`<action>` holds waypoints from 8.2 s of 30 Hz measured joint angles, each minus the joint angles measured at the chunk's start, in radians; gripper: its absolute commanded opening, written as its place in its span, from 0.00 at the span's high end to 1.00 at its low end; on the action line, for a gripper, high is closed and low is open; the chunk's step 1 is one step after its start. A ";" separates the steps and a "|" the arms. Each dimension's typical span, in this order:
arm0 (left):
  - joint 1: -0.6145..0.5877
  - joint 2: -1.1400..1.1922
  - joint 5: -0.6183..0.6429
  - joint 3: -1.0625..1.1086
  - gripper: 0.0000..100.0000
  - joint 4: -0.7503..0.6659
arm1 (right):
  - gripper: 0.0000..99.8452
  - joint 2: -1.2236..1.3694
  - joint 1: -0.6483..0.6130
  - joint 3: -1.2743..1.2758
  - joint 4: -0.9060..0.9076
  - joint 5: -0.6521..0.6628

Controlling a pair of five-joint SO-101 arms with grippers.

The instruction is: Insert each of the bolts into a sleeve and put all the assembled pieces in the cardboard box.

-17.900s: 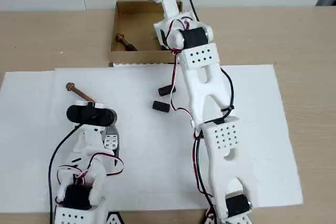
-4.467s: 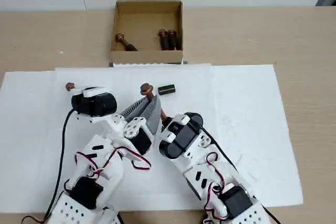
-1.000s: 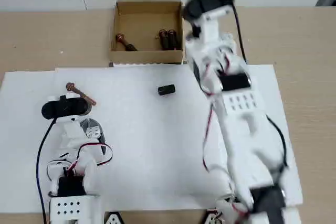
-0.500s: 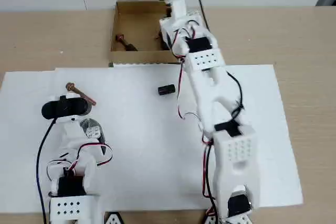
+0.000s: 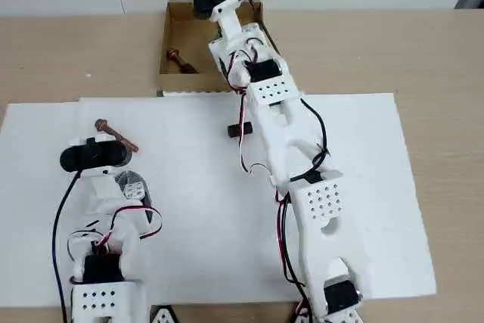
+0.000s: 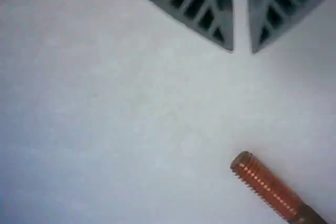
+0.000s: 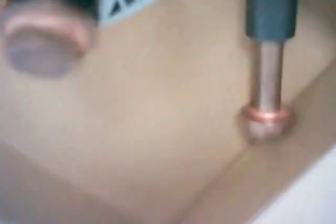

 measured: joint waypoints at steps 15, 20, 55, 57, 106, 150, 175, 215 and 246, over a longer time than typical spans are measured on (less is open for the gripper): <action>0.000 0.000 0.002 0.000 0.99 0.000 | 0.88 -0.075 -0.002 -0.009 0.264 0.000; 0.000 0.000 0.002 0.000 0.99 0.000 | 0.88 -0.195 -0.002 -0.009 0.462 0.000; 0.000 0.000 0.002 0.000 0.99 0.000 | 0.88 -0.259 -0.064 -0.017 1.083 0.736; 0.000 0.000 0.002 0.000 0.99 0.000 | 0.88 -0.238 -0.078 -0.017 1.083 0.767; -0.003 0.000 0.002 0.000 0.99 0.018 | 0.98 0.052 -0.052 -0.097 0.980 0.933; -0.003 0.000 0.002 -0.002 0.99 0.023 | 1.00 -1.048 0.011 0.463 1.109 0.117; -0.078 0.704 0.114 -0.806 0.99 0.330 | 1.00 -1.800 0.310 1.436 0.964 0.112; -0.178 1.665 0.420 -1.358 0.85 0.256 | 1.00 -2.008 0.310 1.631 0.924 0.112; -0.196 1.923 0.420 -1.608 0.99 0.275 | 1.00 -2.007 0.310 1.614 0.893 0.081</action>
